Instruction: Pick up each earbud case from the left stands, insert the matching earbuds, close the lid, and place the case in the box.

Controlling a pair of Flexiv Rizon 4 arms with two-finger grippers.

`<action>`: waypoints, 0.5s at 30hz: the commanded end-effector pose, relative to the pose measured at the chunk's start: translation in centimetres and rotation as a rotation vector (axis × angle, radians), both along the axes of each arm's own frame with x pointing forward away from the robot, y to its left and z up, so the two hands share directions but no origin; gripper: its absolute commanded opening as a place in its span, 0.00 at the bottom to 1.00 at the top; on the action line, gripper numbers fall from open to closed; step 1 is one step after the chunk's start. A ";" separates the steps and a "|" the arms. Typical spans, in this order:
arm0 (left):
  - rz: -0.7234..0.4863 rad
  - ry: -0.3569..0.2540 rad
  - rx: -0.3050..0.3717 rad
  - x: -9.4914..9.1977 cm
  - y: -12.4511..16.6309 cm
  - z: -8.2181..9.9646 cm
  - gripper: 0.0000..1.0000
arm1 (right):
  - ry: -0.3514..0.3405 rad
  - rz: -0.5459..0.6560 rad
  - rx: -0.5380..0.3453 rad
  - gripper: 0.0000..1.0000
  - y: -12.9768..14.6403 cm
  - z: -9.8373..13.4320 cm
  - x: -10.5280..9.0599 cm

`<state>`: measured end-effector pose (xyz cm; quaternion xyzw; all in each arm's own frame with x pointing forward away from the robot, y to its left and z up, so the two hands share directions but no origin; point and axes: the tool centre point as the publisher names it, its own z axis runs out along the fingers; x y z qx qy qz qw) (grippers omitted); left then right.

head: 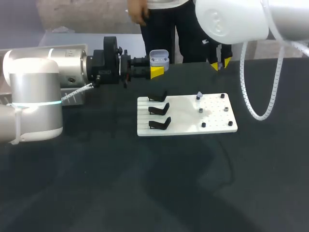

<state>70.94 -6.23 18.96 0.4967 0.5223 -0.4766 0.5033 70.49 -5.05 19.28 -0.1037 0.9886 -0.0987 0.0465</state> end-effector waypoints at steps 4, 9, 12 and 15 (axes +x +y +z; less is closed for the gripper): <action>-0.001 0.000 0.000 0.1 0.0 0.0 0.00 | -0.025 -0.523 0.018 0.00 1.2 2.3 -2.0; -0.001 0.000 0.000 0.1 0.0 0.0 0.00 | -0.036 -0.641 0.047 0.00 2.4 3.4 -2.9; -0.001 0.000 0.000 0.1 0.0 0.0 0.00 | -0.020 -0.664 0.052 0.00 3.5 4.0 -3.2; -0.001 0.000 0.000 0.1 0.0 0.0 0.00 | -0.019 -0.691 0.046 0.00 4.6 4.9 -3.6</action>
